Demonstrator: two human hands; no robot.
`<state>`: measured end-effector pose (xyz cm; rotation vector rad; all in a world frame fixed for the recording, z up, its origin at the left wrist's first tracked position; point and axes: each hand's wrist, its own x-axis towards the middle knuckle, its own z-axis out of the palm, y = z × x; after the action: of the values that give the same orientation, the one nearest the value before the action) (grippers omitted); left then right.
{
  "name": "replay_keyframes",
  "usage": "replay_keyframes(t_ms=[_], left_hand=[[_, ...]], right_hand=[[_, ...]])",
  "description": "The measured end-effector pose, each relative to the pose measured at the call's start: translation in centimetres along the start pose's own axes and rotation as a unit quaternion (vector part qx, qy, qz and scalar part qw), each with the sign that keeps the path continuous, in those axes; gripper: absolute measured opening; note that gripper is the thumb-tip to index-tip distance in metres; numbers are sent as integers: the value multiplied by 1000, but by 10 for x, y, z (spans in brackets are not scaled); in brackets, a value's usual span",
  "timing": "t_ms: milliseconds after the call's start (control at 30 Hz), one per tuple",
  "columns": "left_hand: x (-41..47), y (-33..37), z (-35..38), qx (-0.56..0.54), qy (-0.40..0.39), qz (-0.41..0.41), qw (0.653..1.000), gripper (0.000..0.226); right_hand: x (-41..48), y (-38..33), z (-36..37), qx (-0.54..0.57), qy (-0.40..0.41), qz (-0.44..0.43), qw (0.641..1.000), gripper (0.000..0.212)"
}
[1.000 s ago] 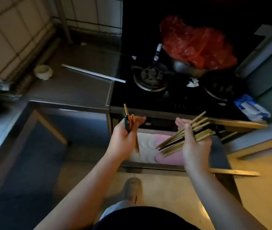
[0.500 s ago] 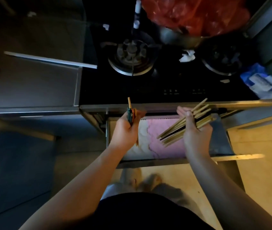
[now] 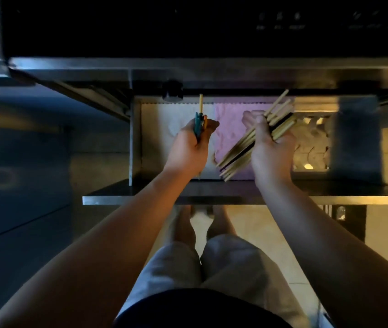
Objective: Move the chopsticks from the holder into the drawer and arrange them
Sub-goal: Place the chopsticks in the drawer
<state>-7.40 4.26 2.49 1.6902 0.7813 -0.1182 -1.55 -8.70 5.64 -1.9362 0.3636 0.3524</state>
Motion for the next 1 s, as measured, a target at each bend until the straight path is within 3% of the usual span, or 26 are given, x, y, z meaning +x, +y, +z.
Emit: replay_keyframes(t_ms=[367, 467, 600, 667, 767, 833, 1000], left_hand=[[70, -97, 51, 4, 19, -43, 999, 19], [85, -114, 59, -18, 21, -84, 996, 15], [99, -133, 69, -49, 8, -146, 988, 22], [103, -138, 72, -57, 4, -176, 983, 19], [109, -146, 72, 56, -12, -192, 980, 12], [112, -153, 68, 146, -16, -195, 970, 16], [110, -162, 64, 155, 3, -214, 964, 13]], right_hand=[[72, 88, 41, -101, -94, 39, 990, 32], [88, 100, 53, -113, -135, 57, 983, 24], [110, 120, 73, -159, -156, 63, 973, 38], [121, 135, 84, -183, -163, 66, 967, 32], [131, 156, 97, -226, -191, 82, 952, 18], [135, 170, 101, -258, -210, 88, 939, 29], [134, 183, 98, -253, -190, 103, 943, 23]])
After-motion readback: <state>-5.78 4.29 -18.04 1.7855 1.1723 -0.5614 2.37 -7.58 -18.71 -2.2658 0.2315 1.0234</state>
